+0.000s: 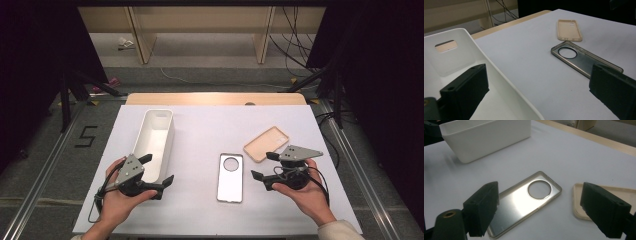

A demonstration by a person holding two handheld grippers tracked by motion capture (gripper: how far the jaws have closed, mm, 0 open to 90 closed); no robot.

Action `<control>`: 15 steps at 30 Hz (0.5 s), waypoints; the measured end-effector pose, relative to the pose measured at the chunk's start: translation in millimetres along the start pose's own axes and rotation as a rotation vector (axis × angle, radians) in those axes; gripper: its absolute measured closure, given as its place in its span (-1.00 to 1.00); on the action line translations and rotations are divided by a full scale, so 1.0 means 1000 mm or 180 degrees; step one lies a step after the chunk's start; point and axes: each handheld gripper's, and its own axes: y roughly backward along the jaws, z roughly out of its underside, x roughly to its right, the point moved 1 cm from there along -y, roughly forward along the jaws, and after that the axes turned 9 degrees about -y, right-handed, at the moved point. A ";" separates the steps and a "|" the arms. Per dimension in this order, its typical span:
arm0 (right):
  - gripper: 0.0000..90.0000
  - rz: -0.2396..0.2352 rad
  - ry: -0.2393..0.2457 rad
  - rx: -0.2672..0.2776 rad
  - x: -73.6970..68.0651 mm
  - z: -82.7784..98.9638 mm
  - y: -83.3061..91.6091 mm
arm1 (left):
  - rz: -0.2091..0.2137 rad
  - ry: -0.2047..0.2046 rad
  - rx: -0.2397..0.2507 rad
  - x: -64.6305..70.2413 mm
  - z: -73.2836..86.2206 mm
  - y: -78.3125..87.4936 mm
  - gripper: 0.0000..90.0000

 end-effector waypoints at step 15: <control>-0.63 0.0016 0.0181 -0.0174 -0.003 -0.004 -0.008 | 0.0005 -0.0002 -0.0006 0.001 0.000 -0.001 -0.95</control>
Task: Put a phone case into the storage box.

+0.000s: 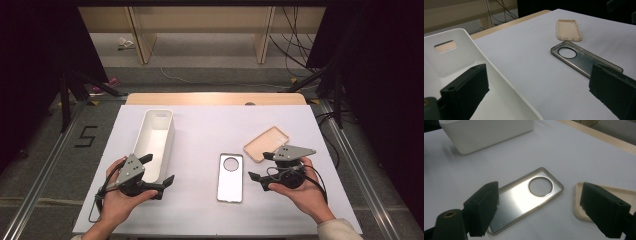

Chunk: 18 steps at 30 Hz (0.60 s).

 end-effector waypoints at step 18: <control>-0.38 -0.0123 0.1009 -0.1366 -0.036 -0.003 -0.044 | 0.0016 -0.0006 -0.0002 0.001 0.000 -0.002 -0.95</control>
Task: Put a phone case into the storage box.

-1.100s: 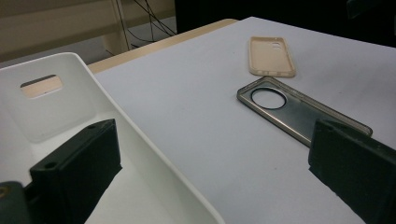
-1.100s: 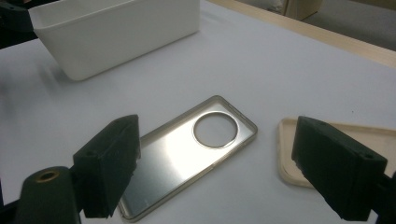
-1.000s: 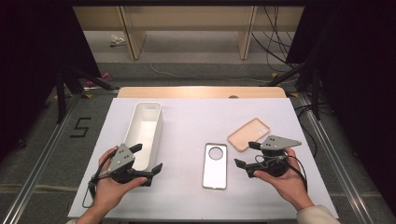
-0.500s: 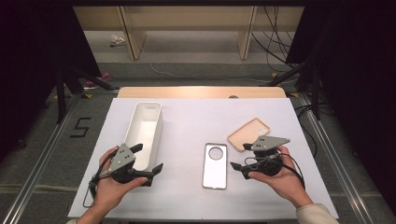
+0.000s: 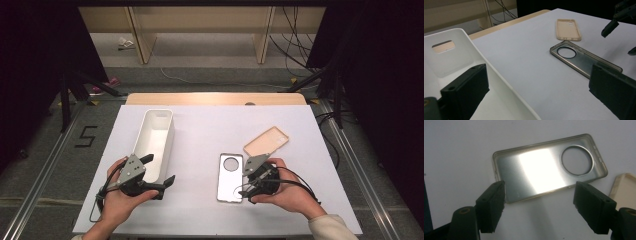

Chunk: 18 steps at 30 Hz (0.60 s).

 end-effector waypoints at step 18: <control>-0.27 0.0115 0.0698 -0.0995 -0.037 -0.031 -0.048 | 0.0016 -0.0007 0.0006 0.000 0.000 0.000 -0.95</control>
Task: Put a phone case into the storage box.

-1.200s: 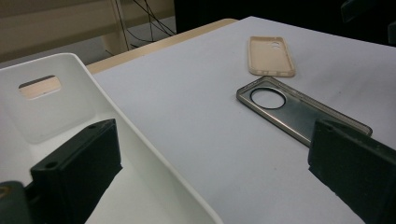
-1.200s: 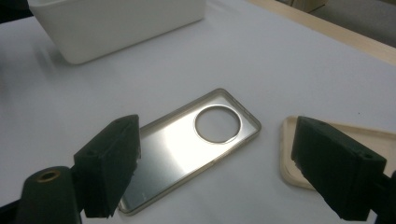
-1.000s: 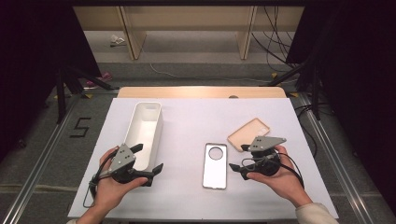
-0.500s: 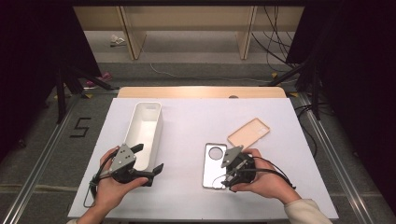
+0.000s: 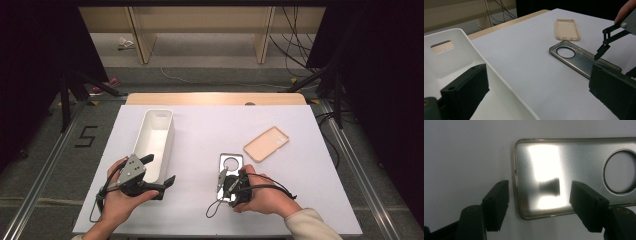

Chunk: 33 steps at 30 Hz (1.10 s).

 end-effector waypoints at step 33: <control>0.64 -0.0068 0.0367 -0.0361 -0.015 -0.017 -0.006 | 0.0076 -0.0033 -0.0011 0.004 0.000 -0.002 -0.93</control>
